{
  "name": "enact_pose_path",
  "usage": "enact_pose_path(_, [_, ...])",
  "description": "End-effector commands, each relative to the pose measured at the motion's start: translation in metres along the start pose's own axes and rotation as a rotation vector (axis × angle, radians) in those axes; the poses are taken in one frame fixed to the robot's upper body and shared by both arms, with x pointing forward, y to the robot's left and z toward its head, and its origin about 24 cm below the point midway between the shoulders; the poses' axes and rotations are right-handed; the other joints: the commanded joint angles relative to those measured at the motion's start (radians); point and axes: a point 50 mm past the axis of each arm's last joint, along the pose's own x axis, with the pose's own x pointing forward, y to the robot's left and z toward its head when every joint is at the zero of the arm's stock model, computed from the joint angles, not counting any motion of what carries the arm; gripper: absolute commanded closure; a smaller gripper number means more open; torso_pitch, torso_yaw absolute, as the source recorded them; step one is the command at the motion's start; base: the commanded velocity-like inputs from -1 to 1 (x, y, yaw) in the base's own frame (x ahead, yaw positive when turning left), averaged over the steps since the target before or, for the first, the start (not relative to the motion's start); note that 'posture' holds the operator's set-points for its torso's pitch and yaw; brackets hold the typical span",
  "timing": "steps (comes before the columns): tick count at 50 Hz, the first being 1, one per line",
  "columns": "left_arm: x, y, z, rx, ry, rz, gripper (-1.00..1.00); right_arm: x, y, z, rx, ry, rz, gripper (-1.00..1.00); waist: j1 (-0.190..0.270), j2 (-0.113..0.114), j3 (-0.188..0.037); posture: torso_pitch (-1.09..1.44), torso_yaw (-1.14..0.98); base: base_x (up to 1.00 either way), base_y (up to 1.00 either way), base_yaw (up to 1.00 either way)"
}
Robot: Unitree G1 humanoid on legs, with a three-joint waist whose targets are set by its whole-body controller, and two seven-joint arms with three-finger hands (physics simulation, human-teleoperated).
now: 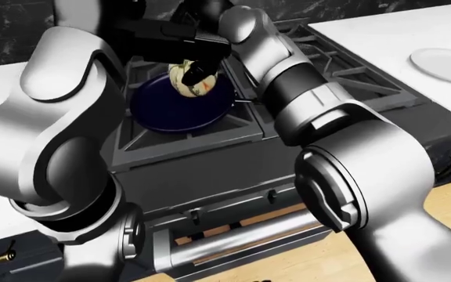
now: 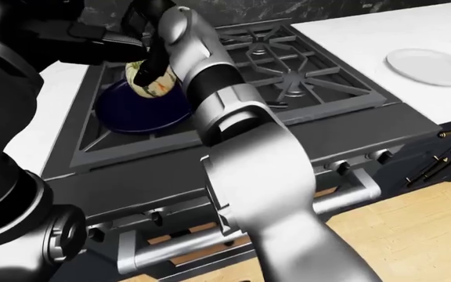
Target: Pick the squash from the plate and place it in the pan.
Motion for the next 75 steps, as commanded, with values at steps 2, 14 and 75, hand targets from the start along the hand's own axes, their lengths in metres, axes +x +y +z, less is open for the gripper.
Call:
enact_pose_path(2, [-0.002,0.002,0.016,-0.004,-0.082,0.014,-1.0,-0.008,-0.024,0.039,-0.016,-0.17,-0.136,1.0,0.0,0.004,-0.041,0.0,0.0,0.0,0.0,0.0])
enact_pose_path(14, [-0.003,0.002,0.017,-0.006,-0.083,0.011,-1.0,-0.002,-0.002,0.032,-0.028,-0.181,-0.121,1.0,-0.003,0.002,-0.043,0.0,0.0,0.0,0.0,0.0])
enact_pose_path(75, [-0.003,0.0,0.016,-0.005,-0.086,0.004,-1.0,0.001,0.012,0.021,-0.073,-0.151,-0.09,-1.0,0.003,0.001,-0.042,0.0,0.0,0.0,0.0,0.0])
